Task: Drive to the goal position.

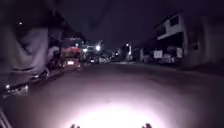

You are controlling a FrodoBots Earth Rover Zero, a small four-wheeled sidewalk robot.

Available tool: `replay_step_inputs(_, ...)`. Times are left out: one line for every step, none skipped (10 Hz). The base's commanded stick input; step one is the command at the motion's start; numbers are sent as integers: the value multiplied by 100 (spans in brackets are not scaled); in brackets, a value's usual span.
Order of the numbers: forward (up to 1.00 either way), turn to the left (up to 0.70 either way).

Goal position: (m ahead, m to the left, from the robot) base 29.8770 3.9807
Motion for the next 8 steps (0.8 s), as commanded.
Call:
replay_step_inputs(100,0)
replay_step_inputs(100,0)
replay_step_inputs(100,0)
replay_step_inputs(100,0)
replay_step_inputs(100,0)
replay_step_inputs(100,0)
replay_step_inputs(100,0)
replay_step_inputs(100,0)
